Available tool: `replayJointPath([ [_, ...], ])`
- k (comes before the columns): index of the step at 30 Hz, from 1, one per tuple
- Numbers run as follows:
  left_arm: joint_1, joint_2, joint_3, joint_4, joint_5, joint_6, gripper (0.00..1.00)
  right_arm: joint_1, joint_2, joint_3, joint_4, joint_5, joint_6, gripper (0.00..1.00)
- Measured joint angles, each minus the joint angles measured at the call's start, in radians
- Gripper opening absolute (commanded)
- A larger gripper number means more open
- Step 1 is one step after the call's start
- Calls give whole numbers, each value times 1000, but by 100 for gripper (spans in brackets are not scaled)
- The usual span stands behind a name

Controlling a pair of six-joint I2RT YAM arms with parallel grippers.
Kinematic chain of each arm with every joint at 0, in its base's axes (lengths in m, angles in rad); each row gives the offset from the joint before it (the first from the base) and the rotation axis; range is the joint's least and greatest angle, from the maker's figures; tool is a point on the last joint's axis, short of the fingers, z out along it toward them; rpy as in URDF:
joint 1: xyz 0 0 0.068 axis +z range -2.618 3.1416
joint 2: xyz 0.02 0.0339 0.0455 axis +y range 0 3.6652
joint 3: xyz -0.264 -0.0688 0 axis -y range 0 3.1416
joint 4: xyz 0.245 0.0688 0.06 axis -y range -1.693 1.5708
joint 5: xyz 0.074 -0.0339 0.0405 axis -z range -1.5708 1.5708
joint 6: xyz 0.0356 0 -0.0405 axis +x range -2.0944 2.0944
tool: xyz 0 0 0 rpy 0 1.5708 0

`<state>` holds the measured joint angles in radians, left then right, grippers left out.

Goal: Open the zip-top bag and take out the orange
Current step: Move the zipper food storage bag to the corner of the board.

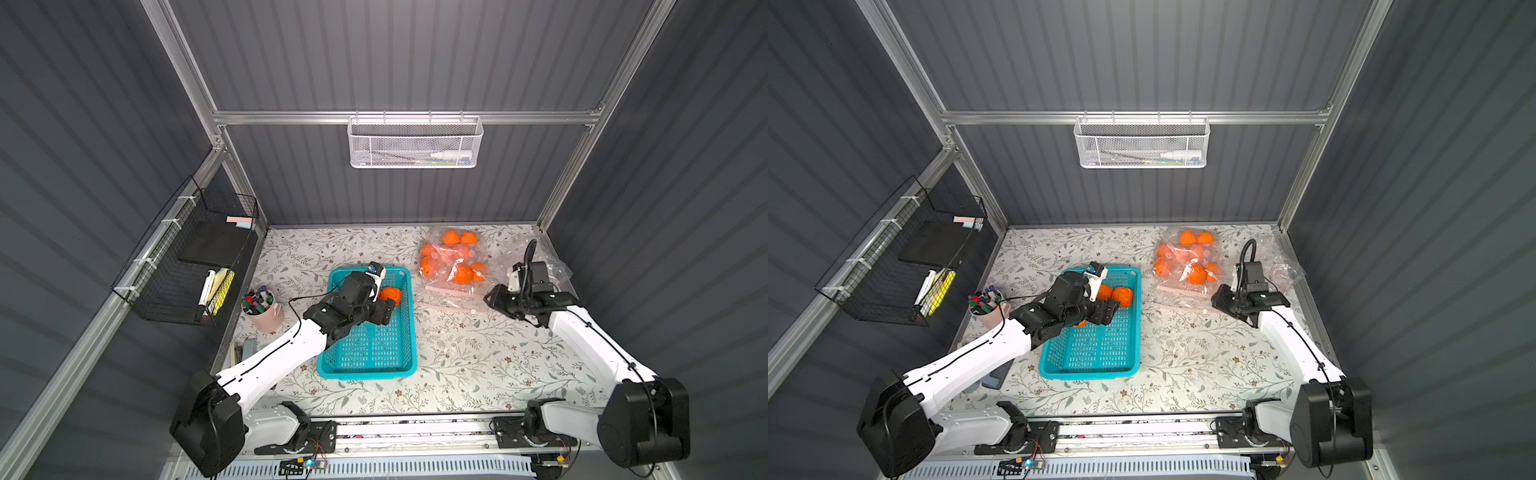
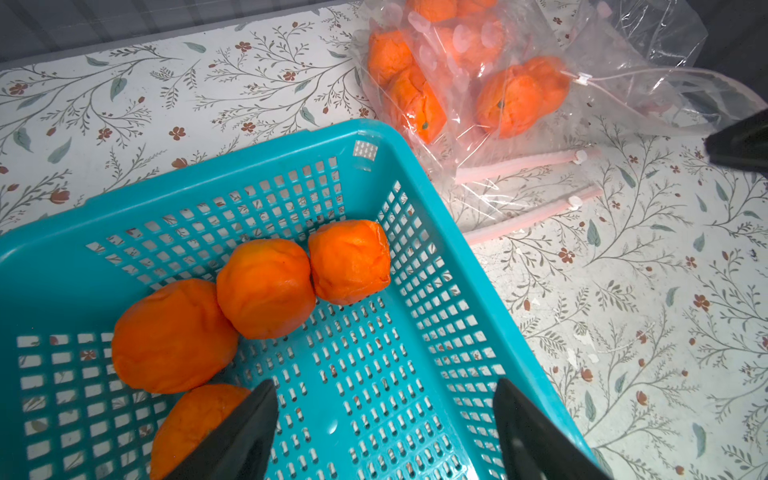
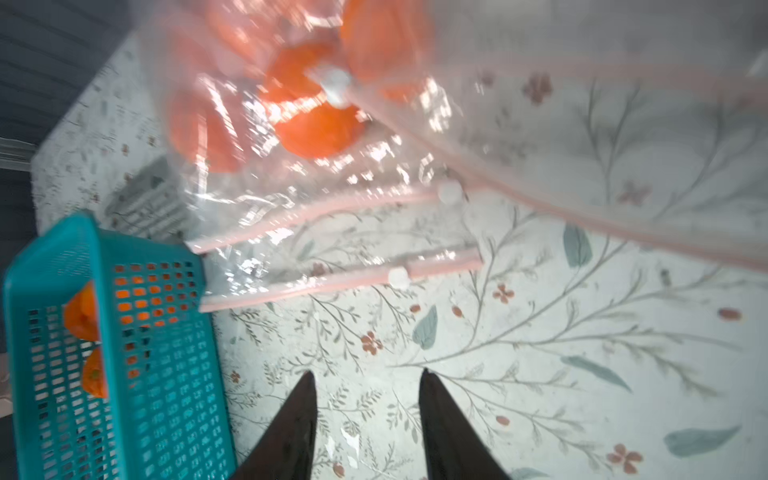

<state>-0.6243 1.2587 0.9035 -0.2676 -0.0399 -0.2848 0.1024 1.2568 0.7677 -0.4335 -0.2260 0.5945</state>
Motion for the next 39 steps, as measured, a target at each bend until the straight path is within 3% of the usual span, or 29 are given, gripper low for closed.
replayJointPath([
  [8, 0, -2, -3, 1, 3, 0, 83, -17, 184, -69, 155, 2, 162, 43],
  [19, 0, -8, -9, 4, 4, 1, 82, -203, 341, -34, 367, 11, 214, 43],
  [33, 0, -8, -9, 4, 3, 6, 83, -221, 558, 89, 594, -203, 305, 39],
  [39, 0, -5, -10, 4, 3, 8, 82, -221, 526, 43, 613, -248, 332, 48],
])
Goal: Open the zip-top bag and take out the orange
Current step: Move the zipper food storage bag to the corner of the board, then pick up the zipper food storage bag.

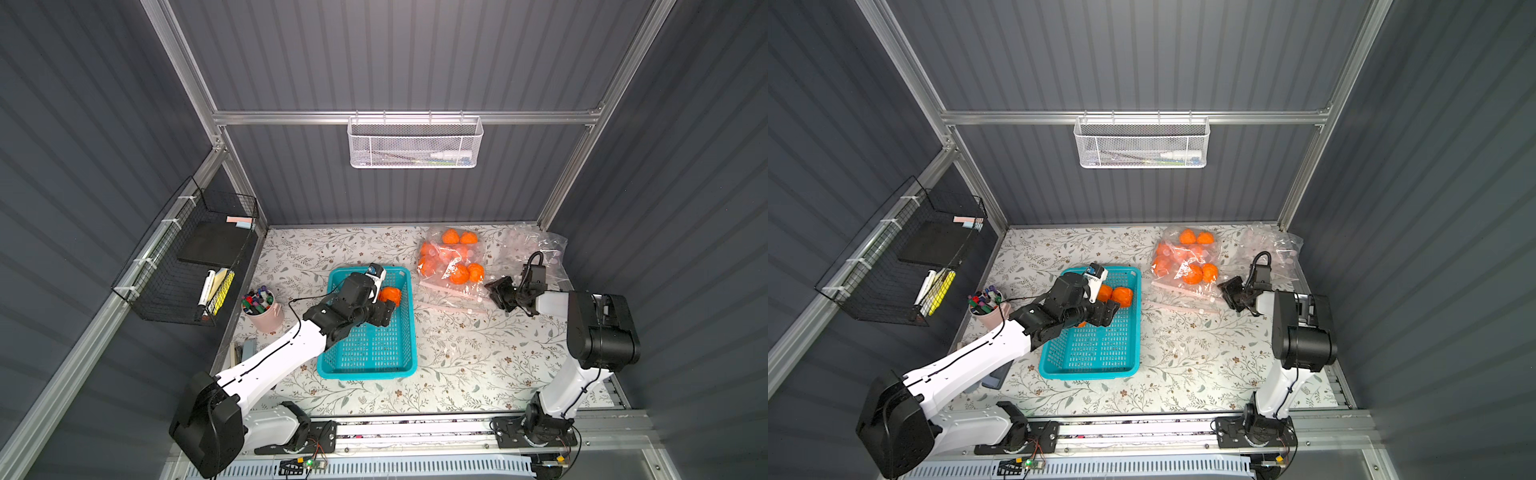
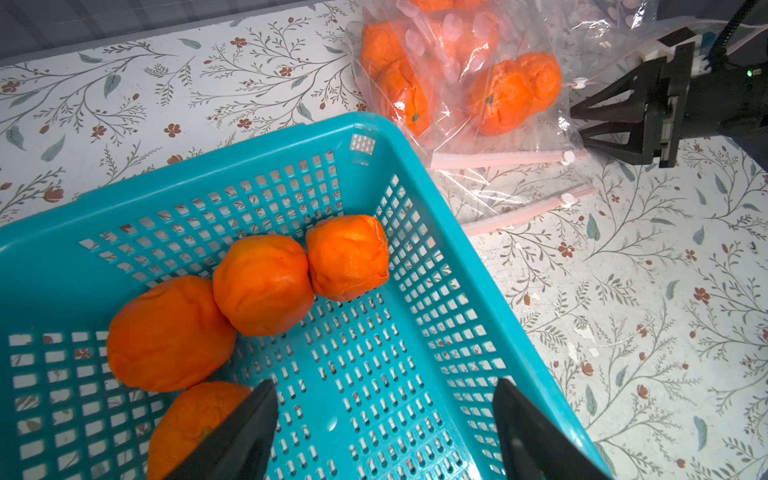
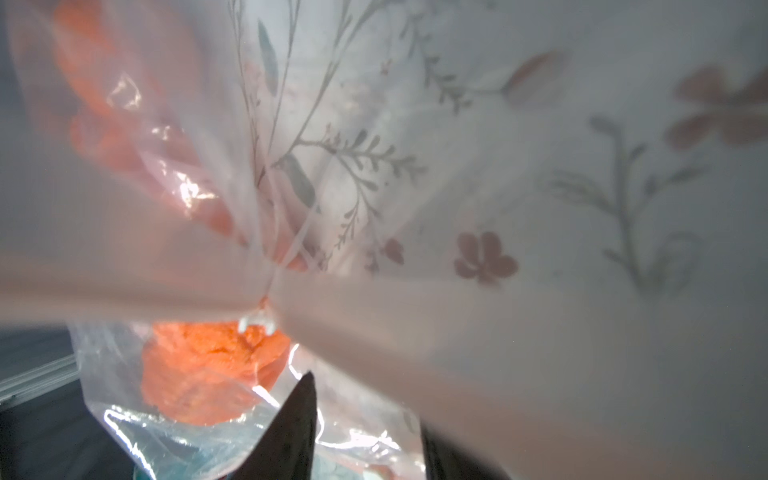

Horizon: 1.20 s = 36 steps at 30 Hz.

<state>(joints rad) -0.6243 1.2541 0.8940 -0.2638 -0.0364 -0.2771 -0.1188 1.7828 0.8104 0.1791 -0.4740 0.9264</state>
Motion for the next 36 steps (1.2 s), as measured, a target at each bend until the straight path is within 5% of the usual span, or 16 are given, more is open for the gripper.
replayJointPath([
  [14, 0, 0, -3, 0, 0, 0, 82, 0, -122, -149, 21, -26, 9, 50],
  [25, 0, 0, -5, 0, 0, 0, 82, -2, -4, -92, 127, -105, 79, 37],
  [36, 0, 0, -5, 1, 0, 0, 82, -1, 25, -97, 229, -137, 215, 35],
])
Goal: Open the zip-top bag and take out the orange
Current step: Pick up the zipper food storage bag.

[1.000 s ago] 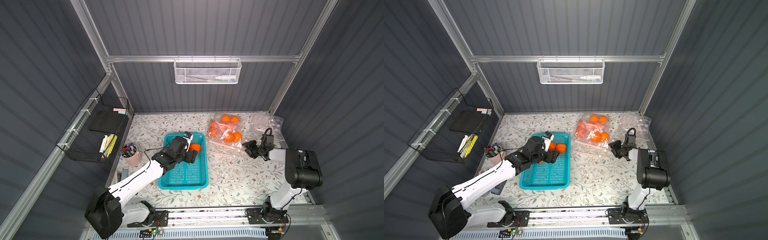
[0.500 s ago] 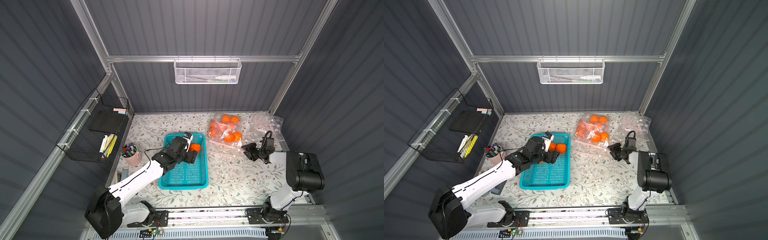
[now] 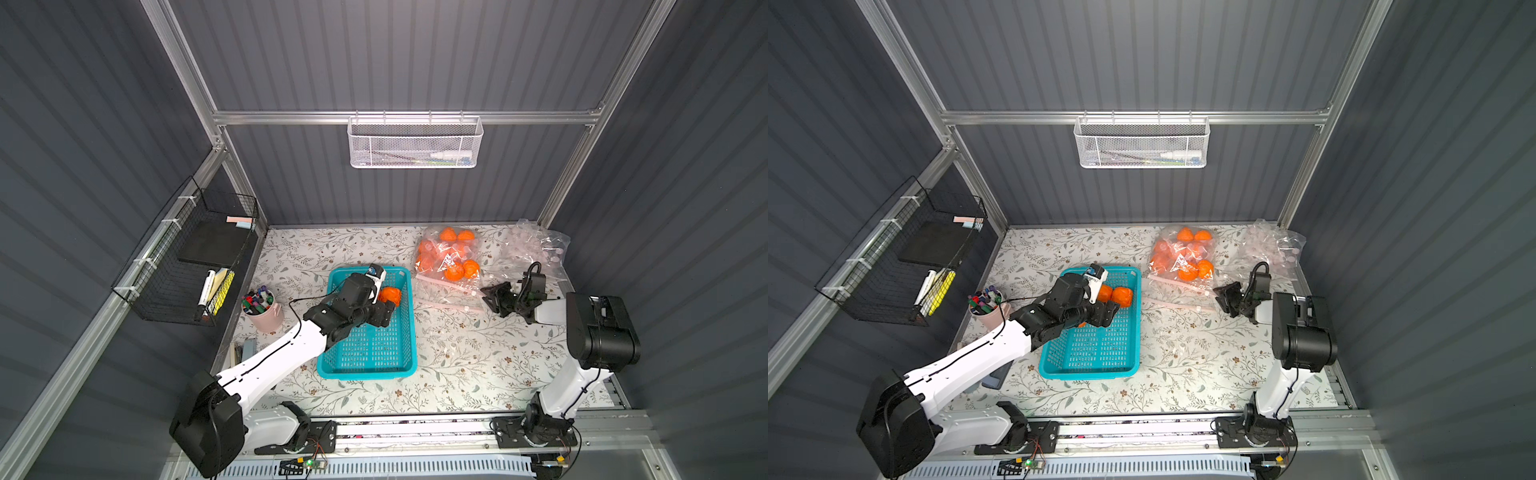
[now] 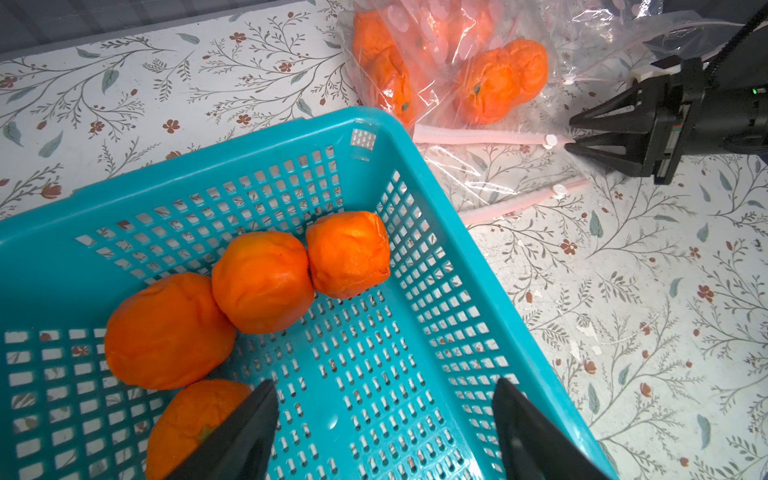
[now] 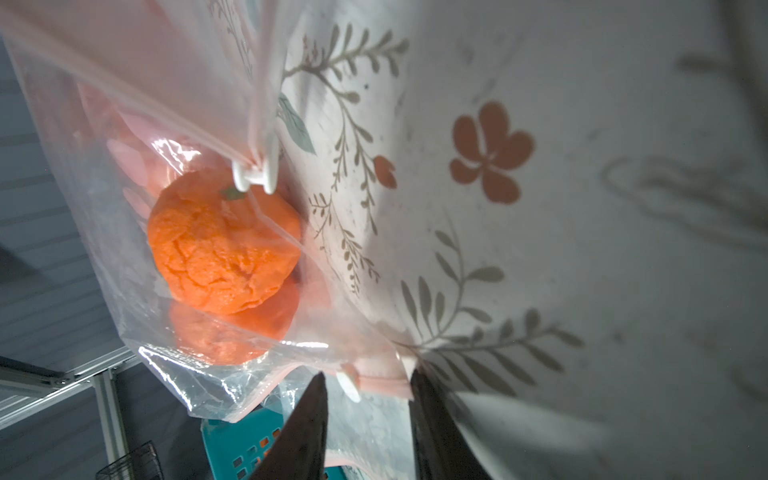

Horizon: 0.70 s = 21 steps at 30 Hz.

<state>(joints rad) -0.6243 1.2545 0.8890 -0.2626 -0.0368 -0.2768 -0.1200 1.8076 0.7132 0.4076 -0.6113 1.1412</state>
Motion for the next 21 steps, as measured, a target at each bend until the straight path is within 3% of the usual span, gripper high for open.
replayJointPath([
  [9, 0, 0, 0, 0, 0, 0, 82, 0, 14, 2, 142, -47, 117, 33],
  [21, 0, 1, 0, 3, 0, 7, 82, 0, 96, 1, 171, -74, 130, 30],
])
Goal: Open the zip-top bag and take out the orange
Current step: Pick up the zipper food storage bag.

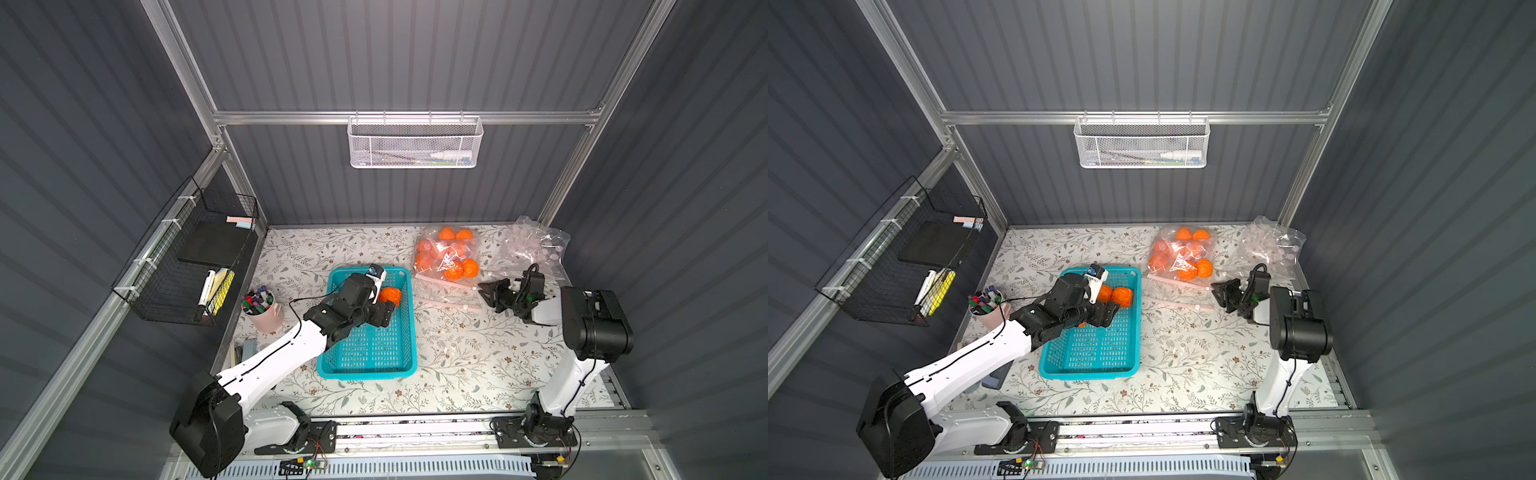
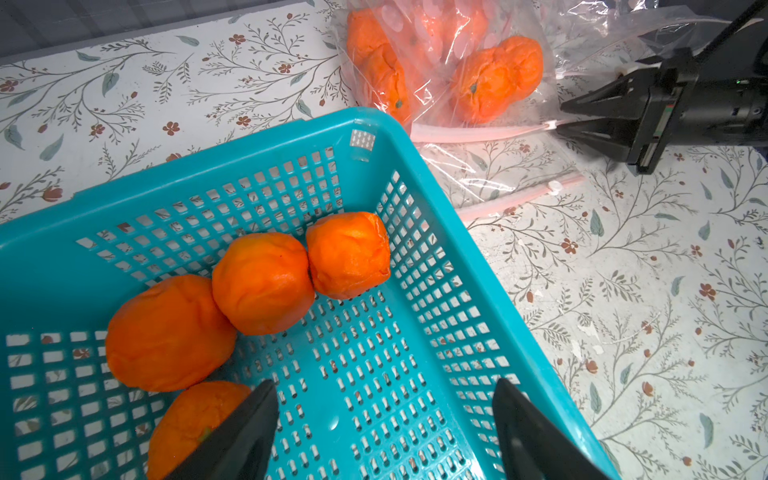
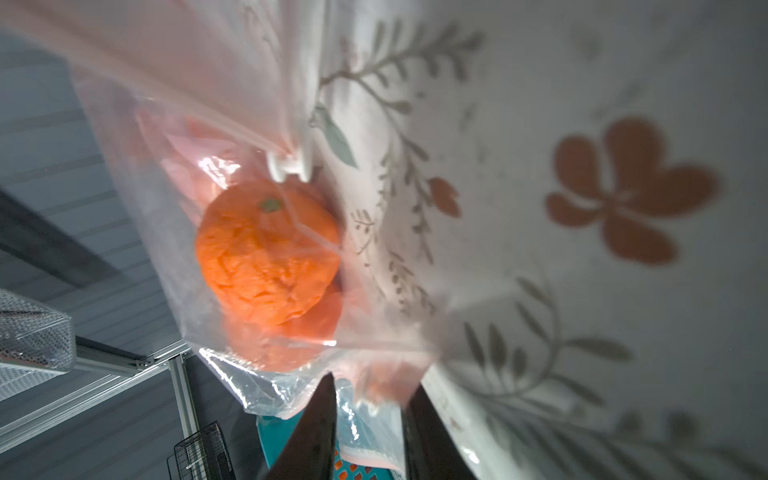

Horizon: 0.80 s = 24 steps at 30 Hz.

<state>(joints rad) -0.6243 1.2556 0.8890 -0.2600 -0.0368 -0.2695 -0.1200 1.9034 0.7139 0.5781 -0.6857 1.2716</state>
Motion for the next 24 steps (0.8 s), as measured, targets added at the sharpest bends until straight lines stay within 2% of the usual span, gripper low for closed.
replayJointPath([
  [5, 0, 0, 0, 0, 0, 0, 82, 0, 12, -2, 21, -13, -1, 25],
  [13, 0, 0, 0, 3, 3, 20, 82, 0, -33, -11, -24, 3, -21, 1],
  [17, 0, 2, 7, 34, 22, 57, 80, 0, -162, -11, -87, 12, -45, 0],
  [24, 0, 69, 123, 94, 49, 113, 79, 12, -416, 56, -251, 31, -48, 0],
])
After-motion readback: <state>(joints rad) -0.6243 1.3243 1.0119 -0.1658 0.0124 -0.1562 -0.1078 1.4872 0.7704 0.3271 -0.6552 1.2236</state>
